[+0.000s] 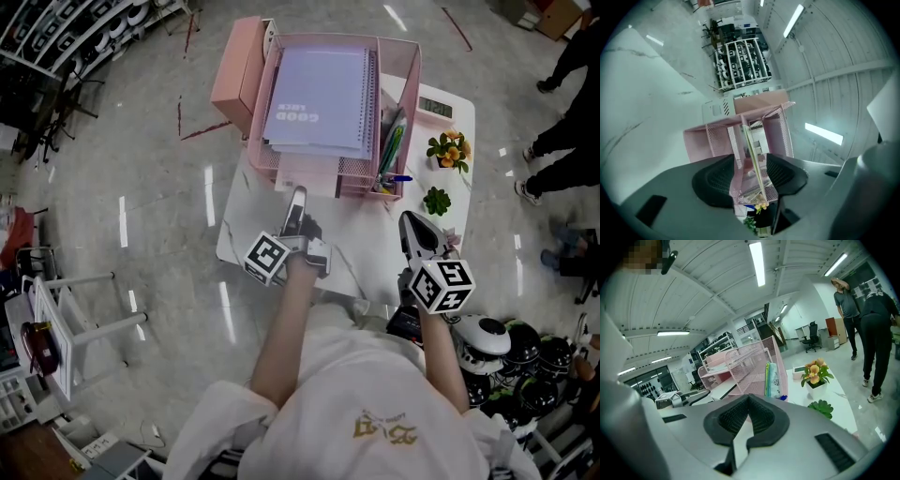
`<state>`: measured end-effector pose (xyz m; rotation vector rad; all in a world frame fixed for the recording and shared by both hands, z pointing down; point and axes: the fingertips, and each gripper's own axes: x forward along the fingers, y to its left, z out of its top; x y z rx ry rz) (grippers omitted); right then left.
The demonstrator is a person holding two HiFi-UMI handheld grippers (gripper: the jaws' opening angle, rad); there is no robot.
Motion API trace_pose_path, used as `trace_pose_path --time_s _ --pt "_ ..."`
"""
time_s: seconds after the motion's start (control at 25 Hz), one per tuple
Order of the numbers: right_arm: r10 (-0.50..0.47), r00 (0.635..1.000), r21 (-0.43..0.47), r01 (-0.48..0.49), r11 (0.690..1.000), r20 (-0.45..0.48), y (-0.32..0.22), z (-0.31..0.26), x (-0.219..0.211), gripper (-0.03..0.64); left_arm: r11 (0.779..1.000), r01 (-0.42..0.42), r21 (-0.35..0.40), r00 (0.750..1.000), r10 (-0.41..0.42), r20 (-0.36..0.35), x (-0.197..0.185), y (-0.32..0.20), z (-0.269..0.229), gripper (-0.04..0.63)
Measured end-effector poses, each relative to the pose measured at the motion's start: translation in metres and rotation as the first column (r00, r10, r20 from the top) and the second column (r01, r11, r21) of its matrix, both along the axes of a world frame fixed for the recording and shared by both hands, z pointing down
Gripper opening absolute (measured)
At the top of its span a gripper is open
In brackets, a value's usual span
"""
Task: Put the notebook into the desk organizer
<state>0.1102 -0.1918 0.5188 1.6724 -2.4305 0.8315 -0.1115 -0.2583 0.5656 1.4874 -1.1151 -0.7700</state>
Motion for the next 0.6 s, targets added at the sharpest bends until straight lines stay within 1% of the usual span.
trace_pose_path --time_s 0.08,0.16,0.24,0.4,0.44,0.48,0.52,0.6 --pt "-0.003 1.0 0.007 0.003 1.0 0.0 0.003 -0.003 -0.001 0.008 1.0 -0.022 0.015 0.995 0.021 0.102 -0.001 0.007 -0.001 0.23" --pt "-0.008 1.0 0.016 0.008 1.0 0.001 0.006 -0.006 -0.002 0.008 0.999 -0.047 0.021 0.981 0.042 0.187 -0.001 0.014 0.0 0.225" --pt "-0.015 1.0 0.028 0.015 0.999 0.002 0.009 -0.01 -0.004 0.008 0.997 -0.069 0.036 0.965 0.058 0.255 -0.002 0.022 -0.003 0.203" --pt "-0.024 1.0 0.052 0.024 0.998 0.005 0.013 -0.02 -0.01 0.008 0.989 -0.123 0.082 0.929 0.086 0.36 -0.002 0.036 -0.017 0.132" --pt "-0.027 1.0 0.058 0.026 0.998 0.006 0.015 -0.022 -0.011 0.008 0.984 -0.149 0.093 0.912 0.101 0.397 0.001 0.04 -0.022 0.126" --pt "-0.03 1.0 0.064 0.029 0.998 0.008 0.017 -0.025 -0.013 0.008 0.978 -0.179 0.104 0.888 0.115 0.446 0.005 0.043 -0.028 0.115" --pt "-0.033 0.999 0.071 0.032 0.997 0.01 0.018 -0.028 -0.015 0.008 0.971 -0.209 0.116 0.856 0.125 0.503 0.009 0.046 -0.034 0.109" --pt "-0.037 0.999 0.086 0.036 0.996 0.012 0.02 -0.032 -0.018 0.008 0.955 -0.265 0.137 0.78 0.129 0.613 0.016 0.051 -0.046 0.092"
